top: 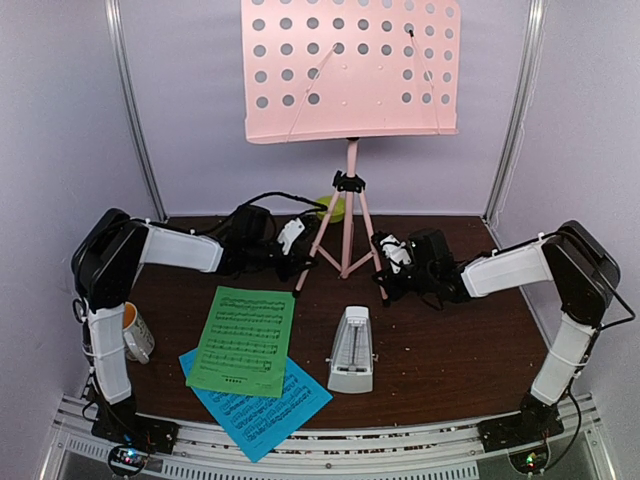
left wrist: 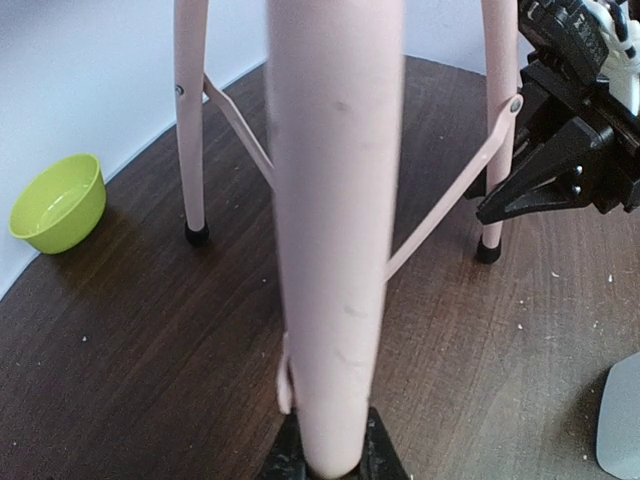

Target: Set up the instrument practice props

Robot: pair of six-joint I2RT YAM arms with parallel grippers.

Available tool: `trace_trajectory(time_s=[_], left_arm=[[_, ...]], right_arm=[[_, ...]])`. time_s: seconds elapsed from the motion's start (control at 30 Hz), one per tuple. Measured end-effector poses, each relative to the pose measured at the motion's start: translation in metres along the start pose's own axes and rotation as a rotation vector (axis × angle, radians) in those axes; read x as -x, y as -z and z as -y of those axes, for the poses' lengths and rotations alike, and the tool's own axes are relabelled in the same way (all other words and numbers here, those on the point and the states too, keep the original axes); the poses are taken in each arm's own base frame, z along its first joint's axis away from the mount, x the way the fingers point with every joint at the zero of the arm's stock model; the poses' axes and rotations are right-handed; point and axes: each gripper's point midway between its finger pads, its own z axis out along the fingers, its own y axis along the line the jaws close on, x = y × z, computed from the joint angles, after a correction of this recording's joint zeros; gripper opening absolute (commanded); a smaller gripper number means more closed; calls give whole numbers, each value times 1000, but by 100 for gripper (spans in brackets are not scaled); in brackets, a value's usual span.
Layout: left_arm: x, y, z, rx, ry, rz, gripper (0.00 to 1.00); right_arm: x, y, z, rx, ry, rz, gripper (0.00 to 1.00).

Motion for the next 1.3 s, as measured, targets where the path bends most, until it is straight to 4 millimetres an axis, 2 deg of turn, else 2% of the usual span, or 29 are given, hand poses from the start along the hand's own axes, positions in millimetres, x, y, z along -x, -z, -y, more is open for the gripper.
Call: trace_trajectory(time_s=[0.17, 0.47, 0.7, 0.83, 1.03, 1.3], left_arm=[[-4, 10, 2, 19, 7, -24, 0], [-5, 36, 12, 21, 0, -54, 0], [-13, 62, 28, 26, 3, -35, 0], [-19, 67, 33, 29, 5, -24, 0], [-21, 61, 29, 28, 20, -44, 0], [-6, 40, -11, 74, 40, -67, 0]], right_arm=[[-3, 4, -3, 0, -4, -8, 0], [-25, 31, -13, 8, -74, -45, 0], [-46, 56, -23, 23, -122, -42, 0], [-53, 63, -29, 25, -127, -36, 0], [-51, 60, -28, 12, -131, -41, 0], [-30, 32, -5, -98, -142, -75, 0]])
